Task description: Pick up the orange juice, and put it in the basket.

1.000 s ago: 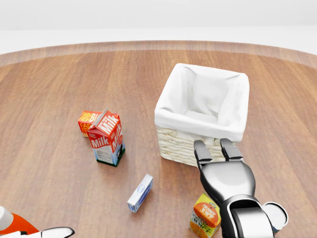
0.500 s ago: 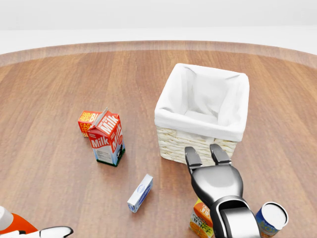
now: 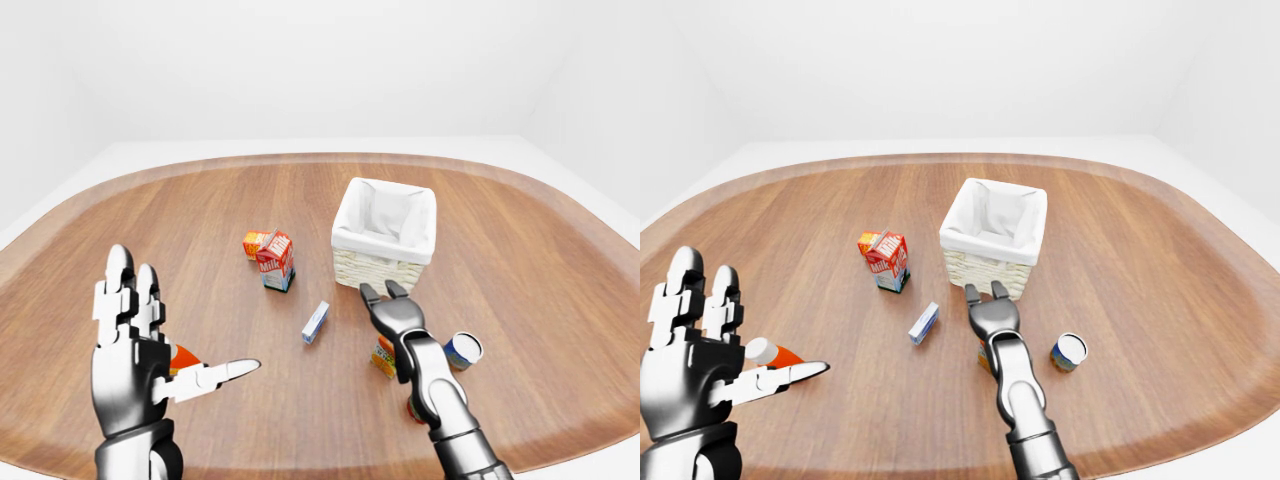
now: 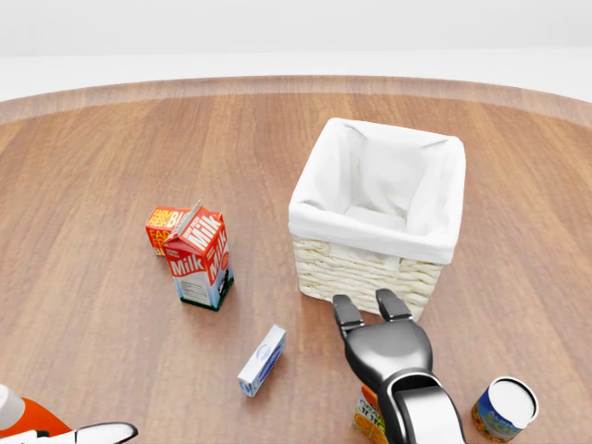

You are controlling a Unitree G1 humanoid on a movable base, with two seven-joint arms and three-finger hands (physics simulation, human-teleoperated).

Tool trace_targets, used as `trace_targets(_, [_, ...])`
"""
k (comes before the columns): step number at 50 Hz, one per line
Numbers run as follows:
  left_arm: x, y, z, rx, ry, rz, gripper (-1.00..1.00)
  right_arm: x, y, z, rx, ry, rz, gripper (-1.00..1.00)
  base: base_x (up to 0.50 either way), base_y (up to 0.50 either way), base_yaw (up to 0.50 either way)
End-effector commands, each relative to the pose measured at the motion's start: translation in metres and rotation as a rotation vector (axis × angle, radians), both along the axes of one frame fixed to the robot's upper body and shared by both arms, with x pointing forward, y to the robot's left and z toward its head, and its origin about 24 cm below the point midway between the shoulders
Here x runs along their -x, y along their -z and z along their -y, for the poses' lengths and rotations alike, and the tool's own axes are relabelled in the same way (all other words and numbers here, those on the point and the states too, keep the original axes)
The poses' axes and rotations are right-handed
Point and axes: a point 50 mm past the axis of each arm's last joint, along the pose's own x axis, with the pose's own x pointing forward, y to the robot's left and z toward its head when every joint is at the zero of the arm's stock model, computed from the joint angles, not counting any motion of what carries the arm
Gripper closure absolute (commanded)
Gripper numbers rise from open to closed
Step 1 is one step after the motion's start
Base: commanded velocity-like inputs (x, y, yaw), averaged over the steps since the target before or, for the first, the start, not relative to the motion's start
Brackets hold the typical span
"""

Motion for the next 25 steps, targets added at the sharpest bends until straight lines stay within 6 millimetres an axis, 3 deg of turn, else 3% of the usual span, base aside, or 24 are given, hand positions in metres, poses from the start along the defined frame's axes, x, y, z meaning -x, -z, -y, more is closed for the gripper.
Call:
trace_targets(1, [0.000,0.000,0.000,0.000,-0.001,0.001,-1.00,-0.004,0.017,0.001,-0.006,-0.004,-0.042,-1.00,0.00,0.00,0.00])
trace_targets(25, [0.001,0.000,0.000,0.000,0.001,0.000,-1.00,-0.006,0.041,0.012,-0.037,0.029,-0.097,-1.00,0.00,0.00,0.00])
